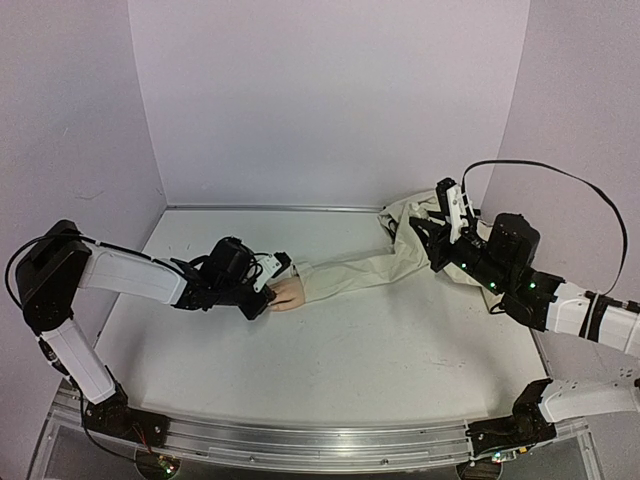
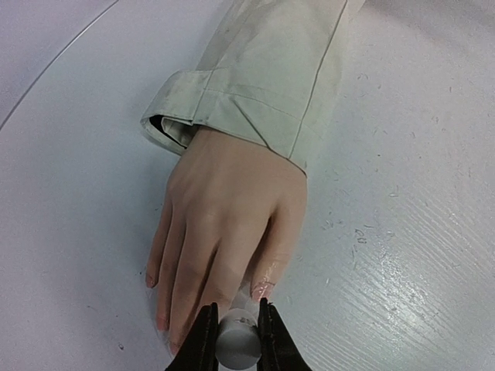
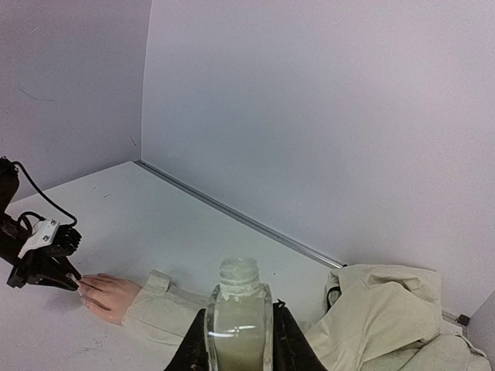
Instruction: Paint the nails
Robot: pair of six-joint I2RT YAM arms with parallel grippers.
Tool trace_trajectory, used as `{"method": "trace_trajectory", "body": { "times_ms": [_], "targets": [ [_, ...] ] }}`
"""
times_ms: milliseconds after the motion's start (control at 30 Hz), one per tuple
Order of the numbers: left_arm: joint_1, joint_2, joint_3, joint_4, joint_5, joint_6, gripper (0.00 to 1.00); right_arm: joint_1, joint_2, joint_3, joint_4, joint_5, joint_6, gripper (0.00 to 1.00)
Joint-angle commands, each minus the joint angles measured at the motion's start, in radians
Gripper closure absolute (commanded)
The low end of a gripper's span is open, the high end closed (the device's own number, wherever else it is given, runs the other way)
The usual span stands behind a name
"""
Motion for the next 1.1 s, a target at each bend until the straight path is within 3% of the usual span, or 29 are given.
{"method": "trace_trajectory", "body": {
  "times_ms": [0,1067],
  "targets": [
    [-0.011,-0.001,0.039,0.030,0.045,-0.021,1.00,-0.006,-0.005,0.010,0.088,-0.007,0.010,1.00],
    [-0.025,0.049,0.038,0.055,-0.034,0.018,1.00,-0.005,-0.007,0.008,0.089,-0.006,0.011,1.00]
  ]
}}
